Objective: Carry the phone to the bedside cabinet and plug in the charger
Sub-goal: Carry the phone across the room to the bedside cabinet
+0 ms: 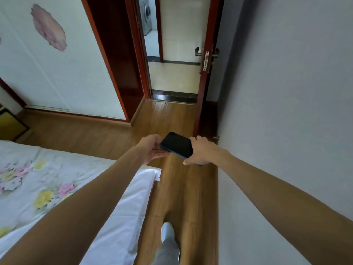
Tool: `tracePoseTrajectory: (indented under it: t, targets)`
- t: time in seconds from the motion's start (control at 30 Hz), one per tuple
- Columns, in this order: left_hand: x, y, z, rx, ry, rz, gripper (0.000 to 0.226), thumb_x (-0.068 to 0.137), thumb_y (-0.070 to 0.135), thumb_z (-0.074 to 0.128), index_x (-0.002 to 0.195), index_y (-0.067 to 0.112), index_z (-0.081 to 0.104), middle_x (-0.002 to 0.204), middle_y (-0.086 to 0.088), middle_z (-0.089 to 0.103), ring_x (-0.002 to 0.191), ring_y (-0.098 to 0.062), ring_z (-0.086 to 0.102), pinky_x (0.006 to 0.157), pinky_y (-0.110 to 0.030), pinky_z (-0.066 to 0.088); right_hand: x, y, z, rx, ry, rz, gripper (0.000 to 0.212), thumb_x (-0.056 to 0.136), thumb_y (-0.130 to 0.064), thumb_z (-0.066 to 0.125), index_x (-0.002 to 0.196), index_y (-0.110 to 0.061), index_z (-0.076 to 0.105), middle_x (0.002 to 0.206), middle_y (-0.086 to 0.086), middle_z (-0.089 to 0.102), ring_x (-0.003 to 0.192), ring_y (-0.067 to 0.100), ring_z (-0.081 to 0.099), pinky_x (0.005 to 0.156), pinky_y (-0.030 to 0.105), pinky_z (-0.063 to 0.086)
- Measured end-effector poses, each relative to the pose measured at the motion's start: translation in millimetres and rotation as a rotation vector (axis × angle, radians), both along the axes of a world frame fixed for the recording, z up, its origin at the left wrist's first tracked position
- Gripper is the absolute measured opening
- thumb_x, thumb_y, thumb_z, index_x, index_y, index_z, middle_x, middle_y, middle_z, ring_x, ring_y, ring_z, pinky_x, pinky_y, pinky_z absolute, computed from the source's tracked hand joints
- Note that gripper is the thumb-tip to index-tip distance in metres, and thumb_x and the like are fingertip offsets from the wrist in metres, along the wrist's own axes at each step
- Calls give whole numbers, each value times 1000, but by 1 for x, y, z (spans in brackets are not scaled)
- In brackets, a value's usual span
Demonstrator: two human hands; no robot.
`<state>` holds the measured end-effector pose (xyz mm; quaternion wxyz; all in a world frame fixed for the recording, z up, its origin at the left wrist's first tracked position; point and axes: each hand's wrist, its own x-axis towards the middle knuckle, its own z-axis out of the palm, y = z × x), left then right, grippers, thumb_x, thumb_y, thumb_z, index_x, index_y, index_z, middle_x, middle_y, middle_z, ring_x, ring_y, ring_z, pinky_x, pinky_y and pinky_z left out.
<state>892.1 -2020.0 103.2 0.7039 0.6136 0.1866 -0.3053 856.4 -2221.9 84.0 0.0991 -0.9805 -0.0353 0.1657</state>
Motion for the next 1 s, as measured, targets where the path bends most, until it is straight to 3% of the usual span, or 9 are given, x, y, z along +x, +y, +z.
tracePoseTrajectory:
  t: [0.13, 0.3, 0.43, 0.57, 0.73, 0.83, 0.93, 1.0]
  targets:
    - [86, -17, -9, 13, 13, -18, 14, 94, 9, 51, 106, 3, 55, 113, -27, 66, 96, -38, 71, 83, -44, 60, 82, -16, -9, 7, 8, -28, 99, 71, -63, 75, 147, -15, 33, 140, 11, 46, 127, 29, 47, 94, 44, 49]
    - [188, -42, -8, 1, -1, -52, 19, 97, 13, 48, 109, 1, 55, 107, -26, 66, 90, -35, 71, 61, -36, 61, 175, -40, -8, 7, -9, -70, 98, 71, -64, 74, 146, -16, 34, 138, 10, 48, 124, 28, 49, 90, 42, 50]
    - [256, -59, -7, 17, -8, -58, 17, 97, 13, 47, 106, 2, 56, 108, -24, 66, 93, -35, 71, 73, -39, 61, 243, -59, -3, 28, 0, -68, 96, 73, -60, 74, 147, -14, 34, 136, 11, 48, 122, 28, 48, 89, 42, 49]
    - [320, -70, -12, 12, 0, -32, 18, 95, 9, 47, 110, 3, 56, 110, -24, 66, 92, -35, 72, 64, -36, 62, 314, -73, -4, 16, 6, -13, 96, 75, -59, 74, 148, -12, 32, 139, 12, 46, 126, 29, 46, 96, 44, 49]
    - [390, -82, -13, -49, 27, 150, 24, 95, 7, 49, 119, 3, 52, 114, -27, 64, 96, -38, 71, 69, -39, 63, 419, -88, -8, 22, 18, 147, 98, 74, -59, 75, 149, -13, 32, 142, 12, 45, 129, 31, 45, 96, 43, 46]
    - [422, -78, -6, -63, 40, 300, 23, 97, 10, 49, 118, 1, 53, 113, -27, 65, 92, -37, 72, 61, -38, 62, 477, -84, 0, 37, 2, 273, 93, 71, -59, 76, 144, -18, 36, 138, 10, 48, 125, 29, 50, 87, 38, 47]
    - [450, -66, -2, -72, 27, 399, 16, 96, 9, 49, 104, -2, 58, 92, -24, 71, 74, -33, 76, 55, -35, 61, 524, -71, 5, 63, -15, 385, 83, 70, -58, 76, 137, -22, 42, 129, 5, 53, 117, 26, 55, 81, 33, 46]
    - [466, -51, -1, -57, 34, 474, 17, 95, 8, 46, 98, -3, 59, 86, -22, 70, 73, -33, 74, 59, -36, 62, 553, -54, 9, 71, -29, 455, 81, 69, -58, 75, 134, -21, 44, 124, 4, 54, 112, 24, 56, 82, 35, 50]
